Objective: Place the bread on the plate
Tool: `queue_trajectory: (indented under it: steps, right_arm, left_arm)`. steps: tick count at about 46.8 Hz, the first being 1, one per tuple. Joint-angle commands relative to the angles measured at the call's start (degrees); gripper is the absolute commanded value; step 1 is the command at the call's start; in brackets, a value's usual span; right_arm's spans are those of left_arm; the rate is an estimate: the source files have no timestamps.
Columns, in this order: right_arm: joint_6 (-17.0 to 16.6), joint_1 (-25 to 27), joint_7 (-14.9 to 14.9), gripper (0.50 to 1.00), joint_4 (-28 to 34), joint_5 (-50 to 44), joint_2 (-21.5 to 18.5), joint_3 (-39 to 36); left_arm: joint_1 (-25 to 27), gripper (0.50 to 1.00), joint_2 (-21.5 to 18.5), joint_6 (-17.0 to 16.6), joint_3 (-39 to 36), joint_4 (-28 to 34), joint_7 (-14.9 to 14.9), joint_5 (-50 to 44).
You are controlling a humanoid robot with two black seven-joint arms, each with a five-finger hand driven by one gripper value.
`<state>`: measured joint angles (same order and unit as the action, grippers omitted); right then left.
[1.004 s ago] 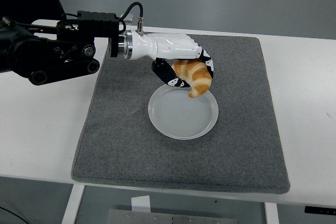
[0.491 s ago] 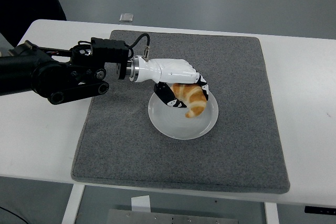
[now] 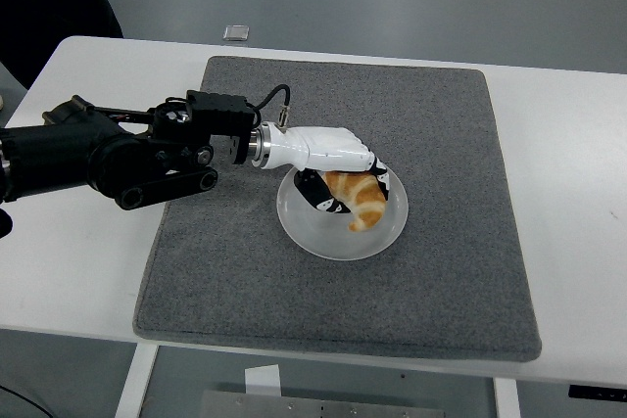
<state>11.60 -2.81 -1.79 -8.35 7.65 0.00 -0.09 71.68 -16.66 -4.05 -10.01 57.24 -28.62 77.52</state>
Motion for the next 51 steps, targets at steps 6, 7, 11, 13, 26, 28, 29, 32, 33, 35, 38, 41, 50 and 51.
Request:
queue_trajectory:
  steps: [6, 7, 11, 13, 26, 28, 29, 32, 33, 35, 38, 41, 50, 51]
  right_arm:
    - [0.00, 0.00, 0.03, 0.952, 0.00, 0.00, 0.00, 0.00]
    - [0.00, 0.00, 0.03, 0.952, 0.00, 0.00, 0.00, 0.00]
    - [0.00, 0.00, 0.03, 0.952, 0.00, 0.00, 0.00, 0.00]
    - [0.00, 0.00, -0.06, 0.952, 0.00, 0.00, 0.00, 0.00]
    - [0.00, 0.00, 0.03, 0.954, 0.00, 0.00, 0.00, 0.00]
    - [0.00, 0.00, 0.03, 0.952, 0.00, 0.00, 0.00, 0.00]
    - [0.00, 0.00, 0.03, 0.952, 0.00, 0.00, 0.00, 0.00]
    - [0.00, 0.00, -0.06, 0.952, 0.00, 0.00, 0.00, 0.00]
    - [0.00, 0.00, 0.03, 0.952, 0.00, 0.00, 0.00, 0.00]
    - [0.00, 0.00, 0.03, 0.952, 0.00, 0.00, 0.00, 0.00]
    - [0.00, 0.00, -0.06, 0.952, 0.00, 0.00, 0.00, 0.00]
    - [0.00, 0.00, 0.03, 0.952, 0.00, 0.00, 0.00, 0.00]
    - [0.00, 0.00, 0.03, 0.952, 0.00, 0.00, 0.00, 0.00]
    - [0.00, 0.00, 0.03, 0.954, 0.00, 0.00, 0.00, 0.00]
  left_arm:
    - [-0.22, 0.500, -0.04, 0.01, -0.80, -0.11, 0.05, 0.08]
    - [-0.14, 0.500, 0.05, 0.01, -1.06, -0.11, 0.05, 0.08]
    - [-0.22, 0.500, 0.05, 0.01, -1.94, -0.64, 0.05, 0.08]
    - [-0.22, 0.500, 0.13, 0.01, -2.03, -0.73, 0.05, 0.17]
    - [-0.31, 0.500, 0.75, 0.01, -2.03, -1.08, 0.05, 0.17]
    - [-0.31, 0.500, 0.75, 0.01, -2.03, -1.25, 0.05, 0.09]
    - [-0.31, 0.500, 0.75, 0.01, -2.03, -1.25, 0.05, 0.17]
    - [-0.40, 0.500, 0.75, 0.01, -2.03, -1.25, 0.05, 0.17]
    - [-0.57, 0.500, 0.75, 0.01, -2.03, -1.25, 0.05, 0.17]
    - [-0.84, 0.500, 0.75, 0.01, -2.03, -1.34, 0.05, 0.17]
    - [-1.01, 0.500, 0.75, 0.01, -2.03, -1.60, 0.05, 0.17]
    - [-1.02, 0.500, 0.75, 0.01, -2.12, -1.69, 0.05, 0.17]
    - [-1.02, 0.500, 0.75, 0.01, -2.03, -1.69, 0.05, 0.17]
    - [-1.02, 0.500, 0.75, 0.01, -2.03, -1.69, 0.05, 0.17]
